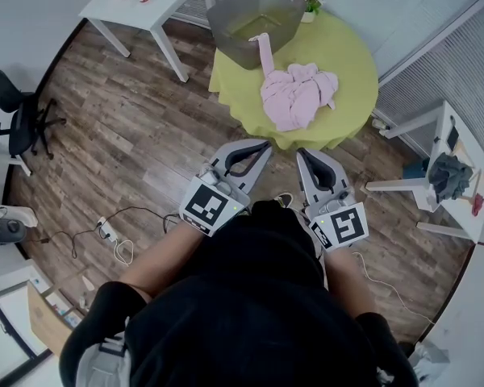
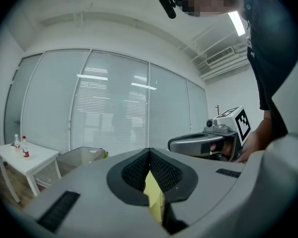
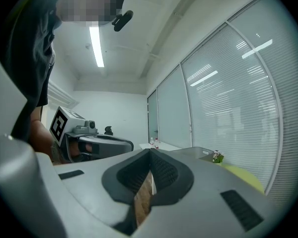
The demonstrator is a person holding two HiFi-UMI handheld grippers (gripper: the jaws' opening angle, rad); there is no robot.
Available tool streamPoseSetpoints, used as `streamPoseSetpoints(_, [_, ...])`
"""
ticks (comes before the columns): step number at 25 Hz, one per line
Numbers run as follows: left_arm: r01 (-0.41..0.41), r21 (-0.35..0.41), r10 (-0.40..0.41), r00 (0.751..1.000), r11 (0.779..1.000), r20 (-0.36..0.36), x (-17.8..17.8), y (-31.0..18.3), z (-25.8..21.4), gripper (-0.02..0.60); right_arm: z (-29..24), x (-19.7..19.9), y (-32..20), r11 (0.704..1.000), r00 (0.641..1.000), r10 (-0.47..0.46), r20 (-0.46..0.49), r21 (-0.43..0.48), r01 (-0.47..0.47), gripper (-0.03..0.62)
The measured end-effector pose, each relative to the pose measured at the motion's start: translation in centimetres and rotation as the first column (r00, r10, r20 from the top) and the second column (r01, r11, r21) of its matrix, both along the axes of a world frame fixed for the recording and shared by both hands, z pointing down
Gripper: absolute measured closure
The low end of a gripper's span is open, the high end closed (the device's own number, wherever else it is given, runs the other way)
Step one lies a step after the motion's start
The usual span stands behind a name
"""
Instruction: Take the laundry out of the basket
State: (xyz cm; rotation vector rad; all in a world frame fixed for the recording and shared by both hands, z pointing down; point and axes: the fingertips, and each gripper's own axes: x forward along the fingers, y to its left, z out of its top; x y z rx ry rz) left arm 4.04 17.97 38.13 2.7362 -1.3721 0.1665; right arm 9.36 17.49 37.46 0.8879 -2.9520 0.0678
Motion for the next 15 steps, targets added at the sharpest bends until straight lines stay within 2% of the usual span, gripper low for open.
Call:
streamPoseSetpoints(5, [0.004,-0.001,-0.004,1.0,1.0,0.021,-0.07,0.09,0.12,0.572,0.05,0.15,0.11,1.0,1.0,0.002,-0.002,0.0,-0.002,0.571])
streamPoseSetpoints(15, [0.0,-0.003,0.0,1.0,1.0,0.003,-0.04,0.32,0.38,0.572,0.16,0.22,0.19,1.0,1.0,0.005,-0.018,0.004,-0.005,0.571])
